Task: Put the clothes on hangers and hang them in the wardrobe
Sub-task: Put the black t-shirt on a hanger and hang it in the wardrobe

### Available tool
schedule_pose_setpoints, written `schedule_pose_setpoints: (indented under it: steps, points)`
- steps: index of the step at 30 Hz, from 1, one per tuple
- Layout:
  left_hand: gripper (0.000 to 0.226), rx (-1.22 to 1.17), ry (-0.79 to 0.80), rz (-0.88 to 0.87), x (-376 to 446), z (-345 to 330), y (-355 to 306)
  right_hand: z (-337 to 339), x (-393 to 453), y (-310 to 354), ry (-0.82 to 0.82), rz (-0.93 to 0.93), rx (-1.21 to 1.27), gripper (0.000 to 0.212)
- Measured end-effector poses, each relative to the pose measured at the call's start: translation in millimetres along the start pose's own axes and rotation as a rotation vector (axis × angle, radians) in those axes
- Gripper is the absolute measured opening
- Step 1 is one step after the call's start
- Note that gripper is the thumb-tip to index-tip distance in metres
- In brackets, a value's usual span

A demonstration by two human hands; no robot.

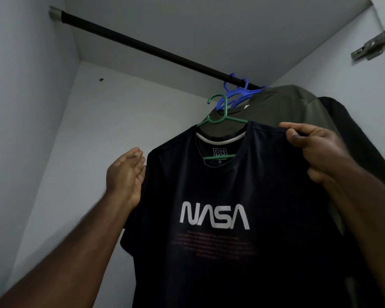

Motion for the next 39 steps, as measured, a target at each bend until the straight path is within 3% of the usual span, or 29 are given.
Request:
schedule_pose_setpoints:
  steps: [6,13,28,35,39]
  points:
    - [0.055,-0.216,0.274,0.203,-18,-34,34,-17,25,2,-0.083,0.016,-0.014,0.018]
    - [0.063,0.093,0.464,0.098,-15,-73,88,-28,62,6,-0.131,0.063,-0.023,0.019]
    - [0.057,0.339,0.633,-0.062,33,-141,150,-31,148,16,-0.207,0.148,-0.014,0.012]
    - [0.058,0.372,0.631,-0.098,55,-151,148,-43,190,39,-0.326,0.230,-0.151,0.012]
    - [0.059,0.385,0.632,-0.077,56,-150,147,-59,199,44,-0.309,0.236,-0.228,0.016]
Point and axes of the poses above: each hand's wrist, its own x-axis towards the middle knuckle, its own z-axis out of the back of the hand, y = z × x, the point moved 3 cm from there along x, towards the middle knuckle, and after that the axes turned 11 degrees about -x, right-handed, at the moved point
